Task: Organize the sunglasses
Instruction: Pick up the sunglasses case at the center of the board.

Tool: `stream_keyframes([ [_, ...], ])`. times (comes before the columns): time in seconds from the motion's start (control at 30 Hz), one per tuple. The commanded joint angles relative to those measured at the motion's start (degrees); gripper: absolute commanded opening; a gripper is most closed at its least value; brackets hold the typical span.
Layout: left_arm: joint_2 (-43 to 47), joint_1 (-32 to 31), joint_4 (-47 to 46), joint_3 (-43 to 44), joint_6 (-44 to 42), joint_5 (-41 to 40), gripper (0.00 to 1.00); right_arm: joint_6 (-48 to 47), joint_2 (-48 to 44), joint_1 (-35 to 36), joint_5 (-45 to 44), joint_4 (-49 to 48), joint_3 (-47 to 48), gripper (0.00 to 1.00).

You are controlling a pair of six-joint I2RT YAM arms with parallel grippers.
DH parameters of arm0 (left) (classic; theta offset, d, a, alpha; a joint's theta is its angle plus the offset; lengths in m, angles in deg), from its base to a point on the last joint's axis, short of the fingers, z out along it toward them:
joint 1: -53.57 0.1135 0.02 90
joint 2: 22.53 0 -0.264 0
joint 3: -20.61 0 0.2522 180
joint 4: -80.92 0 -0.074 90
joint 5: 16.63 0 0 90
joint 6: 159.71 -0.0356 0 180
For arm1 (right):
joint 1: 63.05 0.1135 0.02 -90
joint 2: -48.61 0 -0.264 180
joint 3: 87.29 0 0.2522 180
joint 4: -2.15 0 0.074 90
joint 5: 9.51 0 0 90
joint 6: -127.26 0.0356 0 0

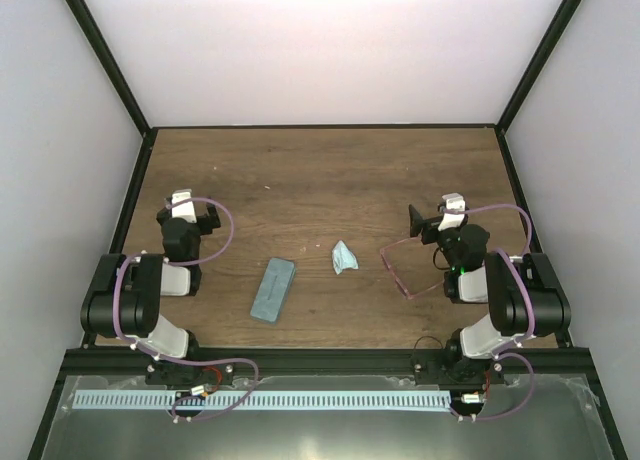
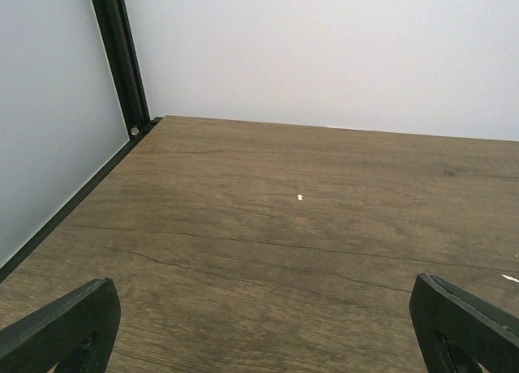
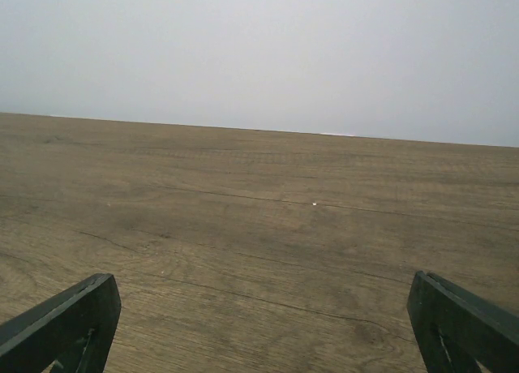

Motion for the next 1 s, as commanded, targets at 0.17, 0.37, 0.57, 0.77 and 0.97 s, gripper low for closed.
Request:
stream_keyframes([
  [0.17, -0.01, -0.48, -1.61, -0.11, -0.67, -0.6, 1.0, 0.03, 0.25, -0.35, -0.74, -0.95, 1.22, 1.0],
  [0.37, 5.81, -1.5, 12.77, 5.8, -2.37, 0.47, 1.0, 0.08, 0.08, -0.35, -0.7, -1.3, 1.11, 1.0],
  [0.57, 17.15, -6.37, 44.6, 18.95, 7.88, -6.82, 1.0, 10.16, -7.75, 0.64, -8.1, 49.91, 25.01, 1.0],
  [0.77, 19.6, -21.18, 65.45, 27.43, 6.08, -12.19, 1.0, 16.57, -4.66, 0.56, 10.9, 80.17, 42.7, 1.0],
  [0.97, 26.04, -27.41, 77.09, 25.01, 12.39, -6.18, 1.0, 24.89, -12.01, -0.74, 10.77, 85.89, 41.63, 1.0],
])
